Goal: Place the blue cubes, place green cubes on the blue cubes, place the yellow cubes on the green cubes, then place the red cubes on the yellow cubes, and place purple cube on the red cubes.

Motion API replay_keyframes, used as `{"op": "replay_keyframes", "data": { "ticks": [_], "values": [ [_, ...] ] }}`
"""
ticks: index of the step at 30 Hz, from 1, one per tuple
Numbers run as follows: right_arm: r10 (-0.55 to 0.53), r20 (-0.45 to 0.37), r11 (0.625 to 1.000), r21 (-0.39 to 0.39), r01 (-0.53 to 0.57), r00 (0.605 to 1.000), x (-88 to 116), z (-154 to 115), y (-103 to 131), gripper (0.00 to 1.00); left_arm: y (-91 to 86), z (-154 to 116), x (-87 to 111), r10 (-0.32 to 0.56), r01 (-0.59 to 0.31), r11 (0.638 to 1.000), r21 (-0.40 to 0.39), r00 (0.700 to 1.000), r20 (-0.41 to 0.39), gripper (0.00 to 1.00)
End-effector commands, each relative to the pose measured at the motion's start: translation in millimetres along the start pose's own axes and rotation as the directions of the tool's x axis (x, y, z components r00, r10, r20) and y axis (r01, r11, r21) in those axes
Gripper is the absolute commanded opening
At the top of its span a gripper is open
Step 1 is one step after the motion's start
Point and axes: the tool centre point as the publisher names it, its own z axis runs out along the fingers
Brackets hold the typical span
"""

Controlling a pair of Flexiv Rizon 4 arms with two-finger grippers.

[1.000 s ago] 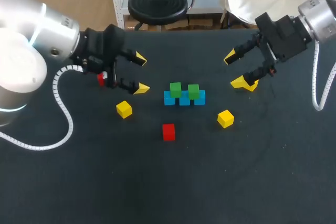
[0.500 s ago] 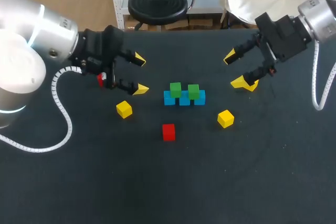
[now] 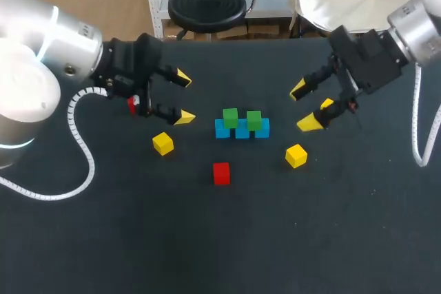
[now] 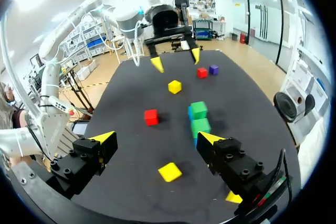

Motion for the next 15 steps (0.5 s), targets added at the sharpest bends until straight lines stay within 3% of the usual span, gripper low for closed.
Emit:
{"op": "replay_keyframes", "data": {
  "ticks": [1, 6, 8, 12, 15],
  "values": [
    [0.016, -0.036, 0.998, 0.063, -0.013, 0.999, -4.9, 14.5, 21.8, 1.00, -1.0, -0.6, 1.6, 0.003, -0.003, 1.000, -0.003, 1.000, 0.006, 1.00],
    [0.024, -0.041, 0.998, 0.051, -0.022, 0.999, -3.6, 27.4, 29.5, 1.00, -1.0, -0.6, 1.6, 0.003, -0.003, 1.000, -0.003, 1.000, 0.006, 1.00],
    [-0.023, -0.072, 0.999, 0.047, 0.027, 0.997, -2.8, 30.6, 31.7, 1.00, -1.0, -0.6, 1.6, 0.003, -0.003, 1.000, -0.003, 1.000, 0.006, 1.00],
    [-0.068, -0.118, 0.995, 0.064, 0.076, 0.991, 4.4, 27.4, 21.9, 1.00, -1.0, -0.6, 1.6, 0.003, -0.003, 1.000, -0.003, 1.000, 0.006, 1.00],
    [-0.089, -0.103, 0.993, 0.073, 0.097, 0.991, 4.5, 18.7, 10.5, 1.00, -1.0, -0.6, 1.6, 0.003, -0.003, 1.000, -0.003, 1.000, 0.006, 1.00]
  ]
}}
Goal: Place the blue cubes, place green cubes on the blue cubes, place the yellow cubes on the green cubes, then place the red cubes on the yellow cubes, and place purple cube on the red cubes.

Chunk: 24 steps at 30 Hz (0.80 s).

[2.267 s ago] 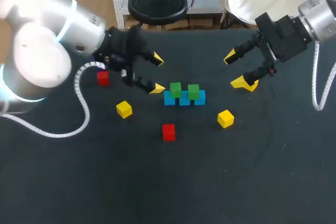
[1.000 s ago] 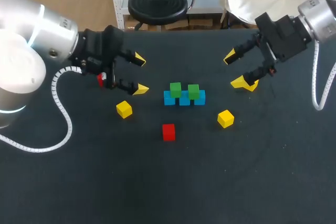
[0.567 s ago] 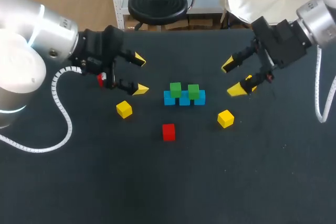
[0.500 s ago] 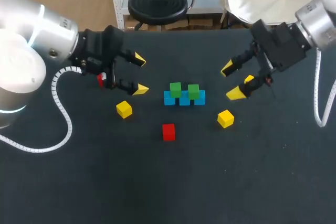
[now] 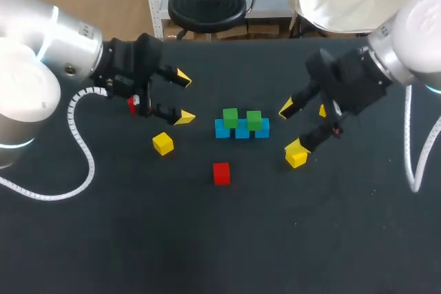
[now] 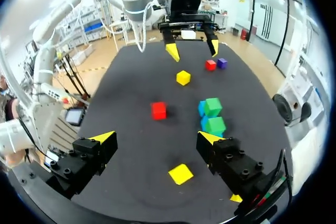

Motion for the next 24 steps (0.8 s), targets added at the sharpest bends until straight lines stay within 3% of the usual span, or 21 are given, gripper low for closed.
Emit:
{"op": "replay_keyframes", "data": {
  "ticks": [1, 12, 19, 20, 21, 23, 24],
  "values": [
    [-0.010, 0.013, 1.000, 0.003, 0.010, 1.000, -0.4, -7.0, -10.3, 1.00, -1.0, -0.6, 1.6, 0.003, -0.003, 1.000, -0.003, 1.000, 0.007, 1.00],
    [0.017, 0.076, 0.999, -0.051, -0.013, 0.997, 3.8, 17.3, -29.6, 1.00, -1.0, -0.6, 1.6, 0.003, -0.003, 1.000, -0.003, 1.000, 0.007, 1.00],
    [0.069, 0.060, 0.997, -0.030, -0.067, 0.996, -2.6, 14.3, 0.8, 1.00, -1.0, -0.6, 1.6, 0.003, -0.003, 1.000, -0.003, 1.000, 0.007, 1.00],
    [0.076, 0.061, 0.997, -0.023, -0.075, 0.995, -3.0, 12.8, 6.9, 0.80, -1.0, -0.6, 1.6, 0.003, -0.003, 1.000, -0.003, 1.000, 0.007, 1.00],
    [0.084, 0.059, 0.996, -0.017, -0.083, 0.995, -3.7, 11.5, 13.0, 0.45, -1.0, -0.6, 1.6, 0.003, -0.003, 1.000, -0.003, 1.000, 0.007, 1.00],
    [0.097, 0.050, 0.995, -0.007, -0.097, 0.994, -6.0, 10.4, 23.9, 0.12, -1.0, -0.6, 1.6, 0.003, -0.003, 1.000, -0.003, 1.000, 0.007, 1.00],
    [0.103, 0.040, 0.995, -0.001, -0.103, 0.994, -7.6, 10.4, 28.6, 0.00, -1.0, -0.6, 1.6, 0.003, -0.003, 1.000, -0.003, 1.000, 0.007, 1.00]
  ]
}}
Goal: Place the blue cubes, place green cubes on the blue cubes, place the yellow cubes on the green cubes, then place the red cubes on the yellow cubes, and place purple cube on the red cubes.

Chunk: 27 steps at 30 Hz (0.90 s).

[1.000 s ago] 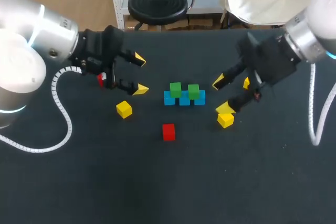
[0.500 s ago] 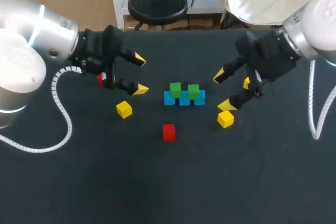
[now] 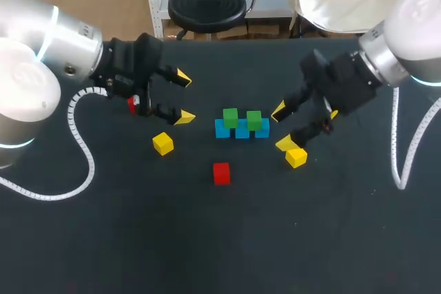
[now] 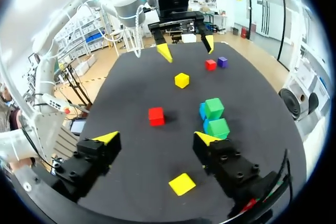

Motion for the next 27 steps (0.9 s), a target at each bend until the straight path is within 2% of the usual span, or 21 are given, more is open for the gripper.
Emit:
{"op": "replay_keyframes", "data": {
  "ticks": [1, 8, 16, 27],
  "values": [
    [0.016, -0.029, 0.997, 0.082, -0.014, 0.999, -2.6, -5.6, 34.6, 0.00, -1.1, -0.5, 1.5, 0.003, -0.003, 1.000, -0.003, 1.000, 0.007, 1.00],
    [0.027, -0.027, 0.996, 0.088, -0.025, 0.999, -1.5, 6.2, 43.7, 0.00, -1.1, -0.5, 1.5, 0.003, -0.003, 1.000, -0.003, 1.000, 0.007, 1.00],
    [0.032, -0.009, 0.996, 0.089, -0.031, 0.999, 7.5, 15.1, 29.0, 0.00, -1.1, -0.5, 1.5, 0.003, -0.003, 1.000, -0.003, 1.000, 0.007, 1.00],
    [0.028, -0.028, 0.997, 0.068, -0.026, 0.999, 5.9, 25.8, 15.9, 0.00, -1.1, -0.5, 1.5, 0.003, -0.003, 1.000, -0.003, 1.000, 0.007, 1.00]
  ]
}}
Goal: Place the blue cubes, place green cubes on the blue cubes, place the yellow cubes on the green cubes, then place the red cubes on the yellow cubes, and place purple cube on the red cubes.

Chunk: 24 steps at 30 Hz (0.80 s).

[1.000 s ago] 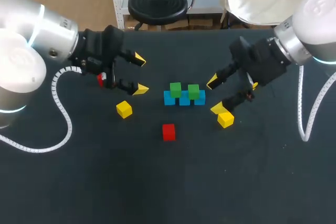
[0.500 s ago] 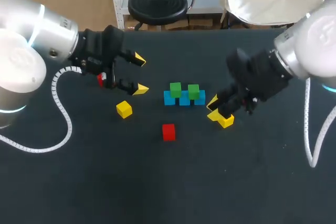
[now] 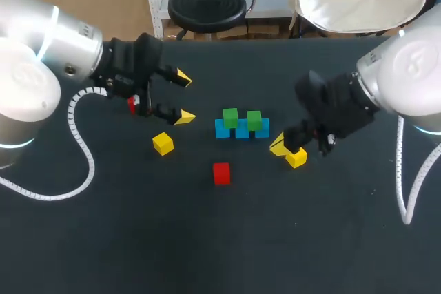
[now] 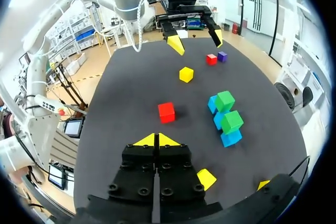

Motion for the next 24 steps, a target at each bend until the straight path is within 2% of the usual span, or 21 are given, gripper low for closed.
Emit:
{"op": "replay_keyframes", "data": {
  "ticks": [1, 10, 17, 24],
  "values": [
    [0.002, -0.003, 1.000, -0.014, -0.002, 1.000, -1.9, 9.5, -9.1, 0.00, -1.0, -0.5, 1.6, 0.003, -0.003, 1.000, -0.003, 1.000, 0.007, 1.00],
    [0.000, -0.028, 1.000, -0.023, -0.001, 1.000, -4.0, 24.0, -22.4, 0.00, -1.0, -0.5, 1.6, 0.003, -0.003, 1.000, -0.003, 1.000, 0.007, 1.00],
    [0.011, -0.068, 1.000, 0.014, -0.010, 0.998, -5.0, 27.2, -26.7, 0.00, -1.0, -0.5, 1.6, 0.003, -0.003, 1.000, -0.003, 1.000, 0.007, 1.00],
    [0.026, -0.069, 0.999, 0.032, -0.024, 0.997, -4.1, 27.9, -26.6, 0.00, -1.0, -0.5, 1.6, 0.003, -0.003, 1.000, -0.003, 1.000, 0.007, 1.00]
  ]
}}
